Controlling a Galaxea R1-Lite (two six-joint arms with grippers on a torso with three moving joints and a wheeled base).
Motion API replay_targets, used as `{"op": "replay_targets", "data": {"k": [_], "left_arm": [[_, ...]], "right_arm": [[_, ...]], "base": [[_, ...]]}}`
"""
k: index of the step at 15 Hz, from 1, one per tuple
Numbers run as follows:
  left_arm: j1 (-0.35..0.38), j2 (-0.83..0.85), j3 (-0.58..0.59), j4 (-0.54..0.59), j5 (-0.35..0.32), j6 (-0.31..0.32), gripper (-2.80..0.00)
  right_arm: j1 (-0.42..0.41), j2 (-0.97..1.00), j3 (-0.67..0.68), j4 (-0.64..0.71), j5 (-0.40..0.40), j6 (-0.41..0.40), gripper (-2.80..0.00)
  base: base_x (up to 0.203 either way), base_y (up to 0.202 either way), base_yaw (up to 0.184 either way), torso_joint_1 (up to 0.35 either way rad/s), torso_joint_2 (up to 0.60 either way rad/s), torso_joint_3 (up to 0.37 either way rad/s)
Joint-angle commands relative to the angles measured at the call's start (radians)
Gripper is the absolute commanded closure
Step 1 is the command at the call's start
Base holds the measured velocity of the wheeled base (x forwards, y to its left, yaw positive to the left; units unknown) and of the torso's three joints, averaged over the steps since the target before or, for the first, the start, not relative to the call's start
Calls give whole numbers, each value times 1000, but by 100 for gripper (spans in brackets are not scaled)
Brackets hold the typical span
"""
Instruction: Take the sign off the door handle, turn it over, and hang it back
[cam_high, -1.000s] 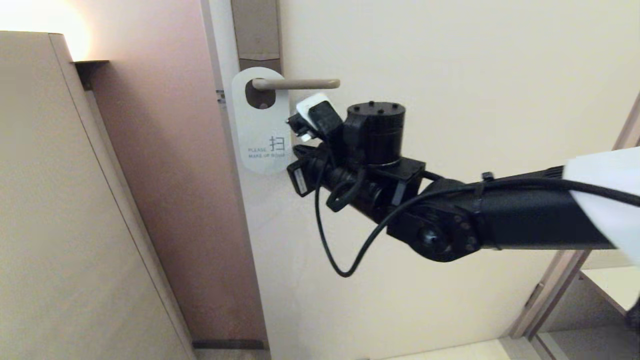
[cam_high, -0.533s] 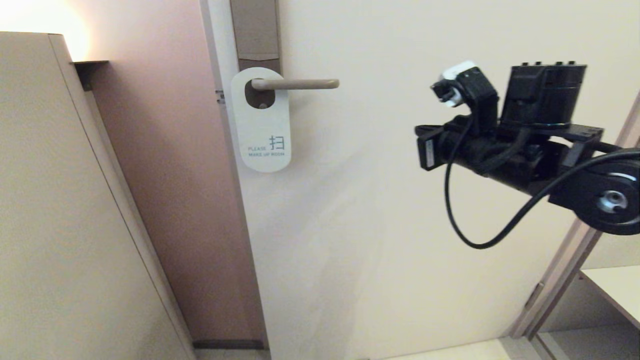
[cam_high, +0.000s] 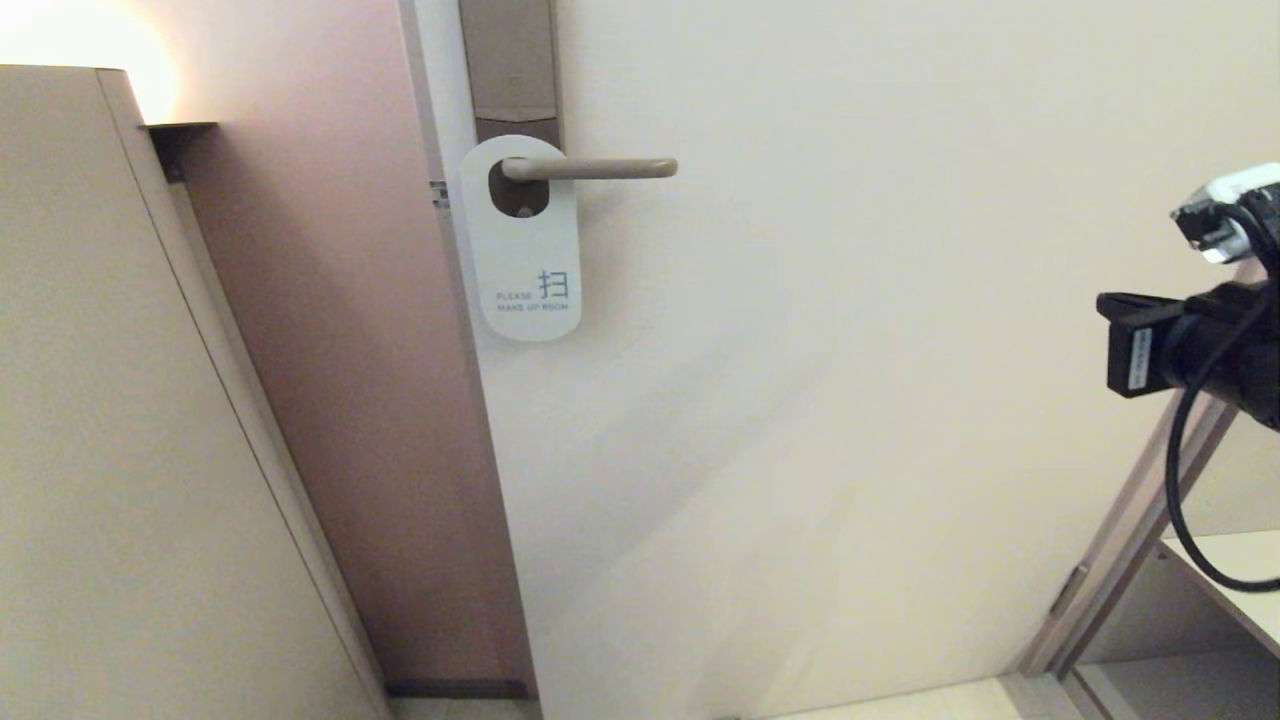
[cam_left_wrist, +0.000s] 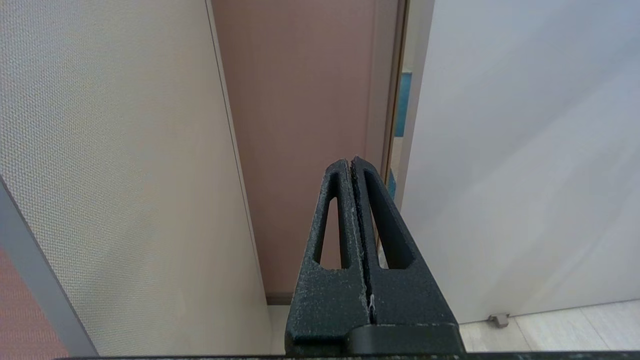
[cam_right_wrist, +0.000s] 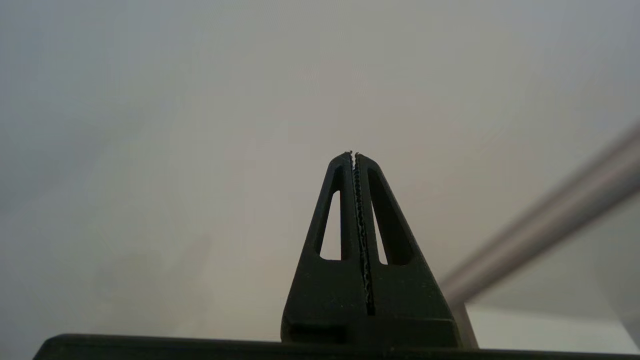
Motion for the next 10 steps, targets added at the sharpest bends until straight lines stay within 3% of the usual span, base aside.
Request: {"op": "replay_targets", "data": {"k": [1, 10], "left_arm": [[0, 0, 0, 0, 0, 0, 0], [0, 2, 0, 0, 0, 0, 0]], "right_arm": [[-14, -141, 109, -4, -2, 0, 0], [-99, -596, 613, 1, 32, 37, 0]], "base": [[0, 0, 0, 0, 0, 0], [0, 0, 0, 0, 0, 0]]}}
